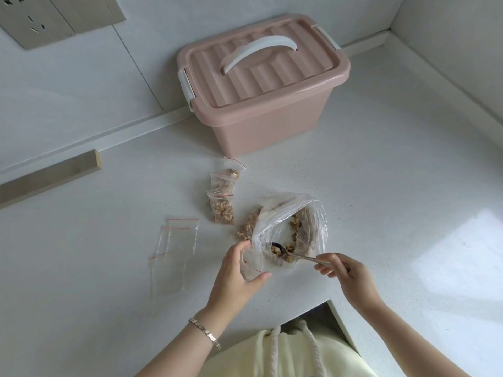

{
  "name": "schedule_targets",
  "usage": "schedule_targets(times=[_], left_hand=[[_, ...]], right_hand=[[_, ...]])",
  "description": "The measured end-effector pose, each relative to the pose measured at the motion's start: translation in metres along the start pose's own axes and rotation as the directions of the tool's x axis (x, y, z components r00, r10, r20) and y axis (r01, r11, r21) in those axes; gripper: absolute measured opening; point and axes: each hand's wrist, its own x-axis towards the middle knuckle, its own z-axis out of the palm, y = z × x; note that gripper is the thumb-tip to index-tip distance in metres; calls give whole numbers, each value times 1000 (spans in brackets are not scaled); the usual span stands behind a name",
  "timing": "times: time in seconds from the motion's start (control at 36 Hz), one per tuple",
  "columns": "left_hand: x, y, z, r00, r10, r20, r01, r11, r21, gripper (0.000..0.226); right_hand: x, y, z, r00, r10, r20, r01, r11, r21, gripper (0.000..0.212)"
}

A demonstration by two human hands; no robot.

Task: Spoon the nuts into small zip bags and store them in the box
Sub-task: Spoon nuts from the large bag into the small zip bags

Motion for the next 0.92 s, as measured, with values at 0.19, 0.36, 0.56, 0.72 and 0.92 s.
schedule_targets(times=[0.19,0.36,0.56,0.72,0.92], left_hand=[[-1,-4,-1,1000,-17,-26,17,1000,-3,78],[-2,2,-3,994,72,-81,-72,997,4,69],[0,3,1,985,155,-76,-153,988,30,68],[0,4,3,993,108,-57,-107,994,17,79],[0,2,3,996,73,-53,-74,997,-13,75]], right_hand=[[-3,-4,8,949,308,66,-314,903,293,32],[-2,-5,-3,892,440,107,-430,752,499,39],[-3,-6,-23,896,441,50,-404,763,504,39],[-5,-14,-34,915,403,-13,-351,812,466,39],[-6,-50,-45,963,261,-70,-220,908,356,42]])
